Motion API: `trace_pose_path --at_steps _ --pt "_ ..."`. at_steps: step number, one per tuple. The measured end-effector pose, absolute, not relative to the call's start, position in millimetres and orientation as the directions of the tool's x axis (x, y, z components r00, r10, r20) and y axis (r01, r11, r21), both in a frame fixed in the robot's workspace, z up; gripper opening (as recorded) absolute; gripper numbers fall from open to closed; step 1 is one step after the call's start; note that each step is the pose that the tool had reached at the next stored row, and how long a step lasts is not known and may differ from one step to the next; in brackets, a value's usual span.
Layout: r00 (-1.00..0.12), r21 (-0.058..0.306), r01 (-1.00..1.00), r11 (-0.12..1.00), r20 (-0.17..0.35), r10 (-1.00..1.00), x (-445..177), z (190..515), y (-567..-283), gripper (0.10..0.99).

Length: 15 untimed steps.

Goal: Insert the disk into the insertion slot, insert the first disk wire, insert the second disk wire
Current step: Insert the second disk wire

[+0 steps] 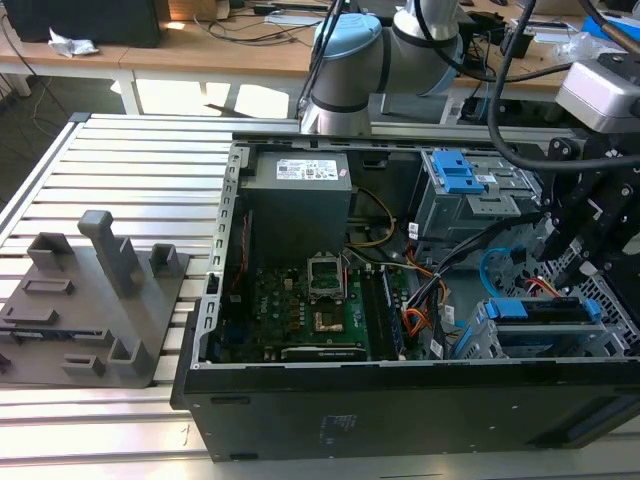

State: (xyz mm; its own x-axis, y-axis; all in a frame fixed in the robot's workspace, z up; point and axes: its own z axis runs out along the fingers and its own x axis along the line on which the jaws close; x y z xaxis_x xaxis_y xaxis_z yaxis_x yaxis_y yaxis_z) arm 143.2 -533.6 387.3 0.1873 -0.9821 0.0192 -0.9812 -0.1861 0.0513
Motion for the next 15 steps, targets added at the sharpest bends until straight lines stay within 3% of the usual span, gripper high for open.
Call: trace_pose_path --at_steps 8,15 --pt "0.366 0.051 -0.930 -0.365 0.019 -0.930 143.2 387.1 -533.6 0.361" --pt "0.396 0.051 -0.918 -0.394 0.019 -0.918 142.1 385.3 -509.2 0.361"
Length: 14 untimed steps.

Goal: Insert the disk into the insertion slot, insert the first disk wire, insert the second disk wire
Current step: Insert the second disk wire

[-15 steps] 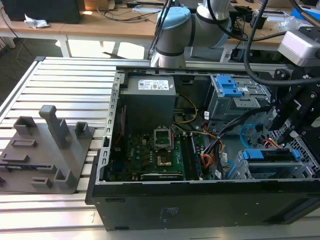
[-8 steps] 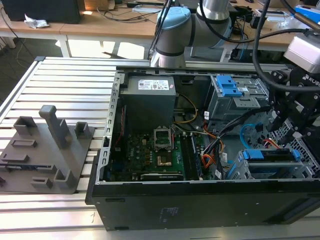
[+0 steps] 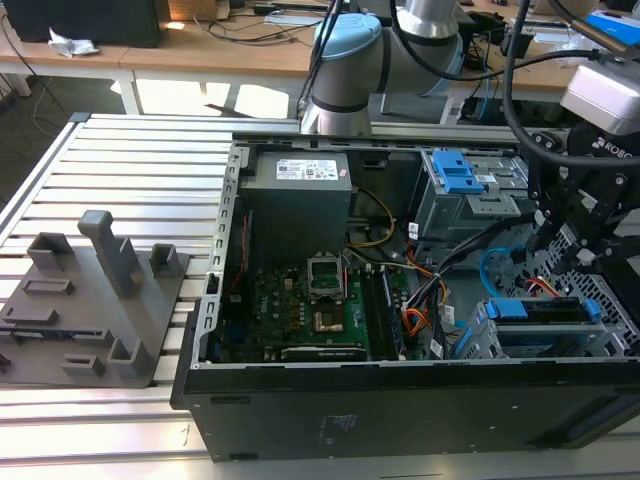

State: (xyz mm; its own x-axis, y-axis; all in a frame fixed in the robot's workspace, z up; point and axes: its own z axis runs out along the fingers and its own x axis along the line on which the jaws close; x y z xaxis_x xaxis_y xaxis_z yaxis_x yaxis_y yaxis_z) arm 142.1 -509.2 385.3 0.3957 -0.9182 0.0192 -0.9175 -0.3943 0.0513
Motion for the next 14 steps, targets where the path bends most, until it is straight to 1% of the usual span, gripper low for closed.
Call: trace_pose_path --at_steps 2,4,14 --pt "0.400 0.051 -0.916 -0.399 0.019 -0.916 137.5 379.3 -496.2 0.361" --pt "0.400 0.051 -0.916 -0.399 0.019 -0.916 135.8 373.4 -489.6 0.361" --pt "0.401 0.062 -0.915 -0.398 0.045 -0.915 134.2 356.6 -485.6 0.361"
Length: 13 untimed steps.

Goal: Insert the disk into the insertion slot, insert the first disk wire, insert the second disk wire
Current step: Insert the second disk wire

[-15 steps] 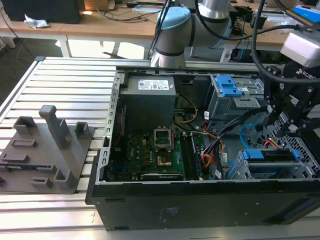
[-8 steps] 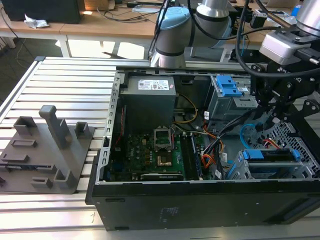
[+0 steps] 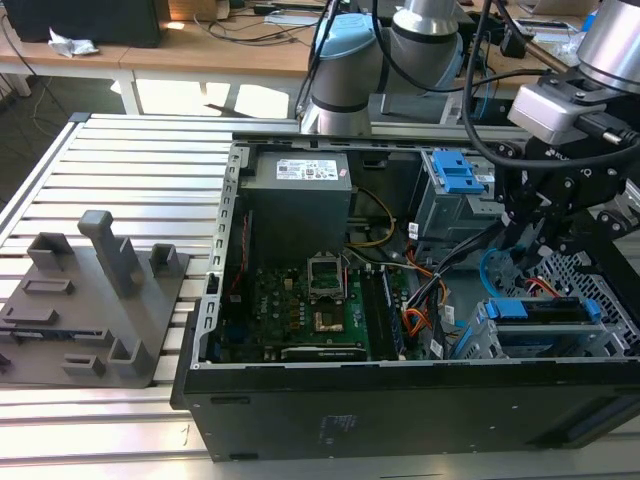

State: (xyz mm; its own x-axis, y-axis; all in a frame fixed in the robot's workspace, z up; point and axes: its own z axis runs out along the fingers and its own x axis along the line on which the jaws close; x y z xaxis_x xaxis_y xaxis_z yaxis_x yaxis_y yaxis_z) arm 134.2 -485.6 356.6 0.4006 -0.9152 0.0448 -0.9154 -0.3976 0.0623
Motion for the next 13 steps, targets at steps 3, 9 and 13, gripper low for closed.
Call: trace_pose_path --at_steps 3,9,13 --pt "0.401 0.063 -0.915 -0.398 0.046 -0.915 134.2 356.6 -485.7 0.361" --pt "0.401 0.063 -0.915 -0.398 0.046 -0.915 134.2 356.5 -485.7 0.208" --pt "0.401 0.063 -0.915 -0.398 0.046 -0.915 134.2 356.5 -485.7 0.208"
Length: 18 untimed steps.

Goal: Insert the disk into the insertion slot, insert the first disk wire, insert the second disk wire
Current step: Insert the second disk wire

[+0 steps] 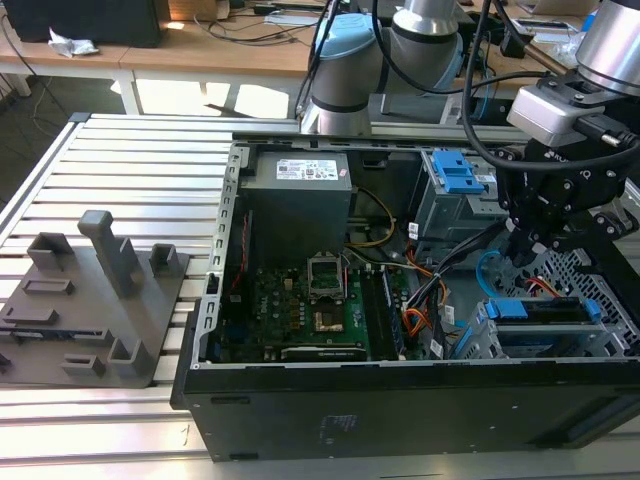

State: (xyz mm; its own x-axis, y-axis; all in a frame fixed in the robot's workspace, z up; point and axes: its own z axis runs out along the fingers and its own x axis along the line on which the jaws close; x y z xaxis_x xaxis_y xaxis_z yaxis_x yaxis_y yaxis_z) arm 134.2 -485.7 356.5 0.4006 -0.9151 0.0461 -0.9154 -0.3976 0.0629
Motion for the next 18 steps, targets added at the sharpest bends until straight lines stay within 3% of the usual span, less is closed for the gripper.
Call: trace_pose_path --at_steps 6,7,18 --pt "0.401 0.063 -0.915 -0.398 0.047 -0.915 134.2 356.5 -485.6 0.220" --pt "0.401 0.063 -0.915 -0.398 0.047 -0.915 134.2 356.5 -485.7 0.286" --pt "0.401 0.069 -0.915 -0.397 0.060 -0.914 134.3 352.8 -502.1 0.286"
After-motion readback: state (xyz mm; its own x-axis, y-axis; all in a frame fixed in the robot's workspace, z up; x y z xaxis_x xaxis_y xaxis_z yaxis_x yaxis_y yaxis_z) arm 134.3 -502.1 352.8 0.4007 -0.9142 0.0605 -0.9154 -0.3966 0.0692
